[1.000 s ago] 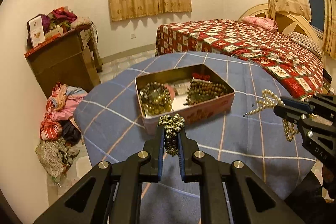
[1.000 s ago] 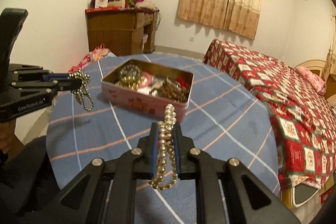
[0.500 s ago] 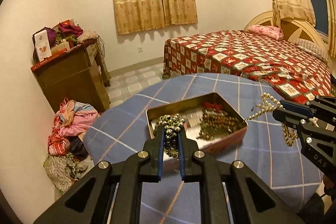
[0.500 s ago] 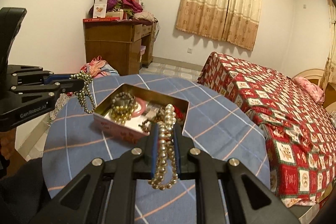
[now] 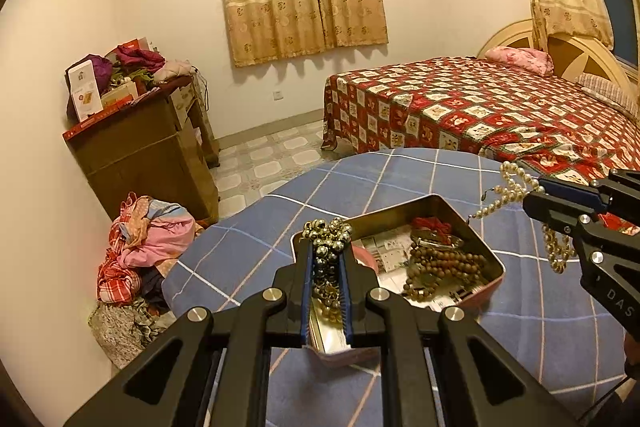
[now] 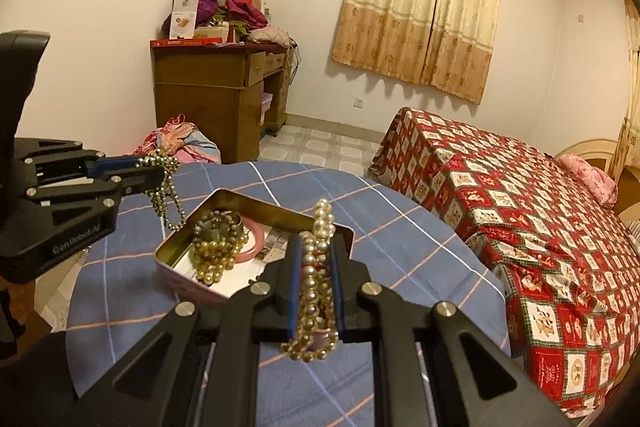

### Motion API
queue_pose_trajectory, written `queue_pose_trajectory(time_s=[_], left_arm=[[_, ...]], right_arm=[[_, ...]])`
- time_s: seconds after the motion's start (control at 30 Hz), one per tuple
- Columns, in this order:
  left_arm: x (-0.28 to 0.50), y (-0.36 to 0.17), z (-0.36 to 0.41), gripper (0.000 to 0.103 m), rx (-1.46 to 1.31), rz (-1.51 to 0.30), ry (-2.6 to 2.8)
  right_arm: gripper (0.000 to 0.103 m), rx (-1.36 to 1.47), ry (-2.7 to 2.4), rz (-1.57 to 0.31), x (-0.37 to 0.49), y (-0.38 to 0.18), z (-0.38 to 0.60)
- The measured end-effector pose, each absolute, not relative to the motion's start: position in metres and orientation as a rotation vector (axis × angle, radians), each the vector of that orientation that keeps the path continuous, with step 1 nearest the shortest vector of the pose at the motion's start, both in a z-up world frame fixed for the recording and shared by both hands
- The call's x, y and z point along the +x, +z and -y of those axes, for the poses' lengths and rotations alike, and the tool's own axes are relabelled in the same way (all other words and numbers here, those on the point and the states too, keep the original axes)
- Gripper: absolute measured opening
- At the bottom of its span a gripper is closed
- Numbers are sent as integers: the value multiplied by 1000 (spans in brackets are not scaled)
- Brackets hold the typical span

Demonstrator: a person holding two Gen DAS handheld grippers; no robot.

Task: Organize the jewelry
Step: 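Lift both necklaces, carry them over the pink tin and lower them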

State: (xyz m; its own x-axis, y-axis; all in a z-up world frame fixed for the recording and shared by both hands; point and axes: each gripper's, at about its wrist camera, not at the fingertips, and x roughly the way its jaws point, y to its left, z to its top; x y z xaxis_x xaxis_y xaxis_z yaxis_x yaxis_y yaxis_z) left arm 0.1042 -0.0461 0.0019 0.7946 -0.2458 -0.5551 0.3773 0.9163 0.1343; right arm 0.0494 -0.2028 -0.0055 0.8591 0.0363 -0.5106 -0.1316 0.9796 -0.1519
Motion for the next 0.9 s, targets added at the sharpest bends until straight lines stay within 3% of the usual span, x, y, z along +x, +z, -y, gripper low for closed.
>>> queue_pose_trajectory(time_s=[0.9], left_arm=[[156,-30,69,11,279,-625,-319]], right_arm=[[15,-145,48,-609,108,-28,211]])
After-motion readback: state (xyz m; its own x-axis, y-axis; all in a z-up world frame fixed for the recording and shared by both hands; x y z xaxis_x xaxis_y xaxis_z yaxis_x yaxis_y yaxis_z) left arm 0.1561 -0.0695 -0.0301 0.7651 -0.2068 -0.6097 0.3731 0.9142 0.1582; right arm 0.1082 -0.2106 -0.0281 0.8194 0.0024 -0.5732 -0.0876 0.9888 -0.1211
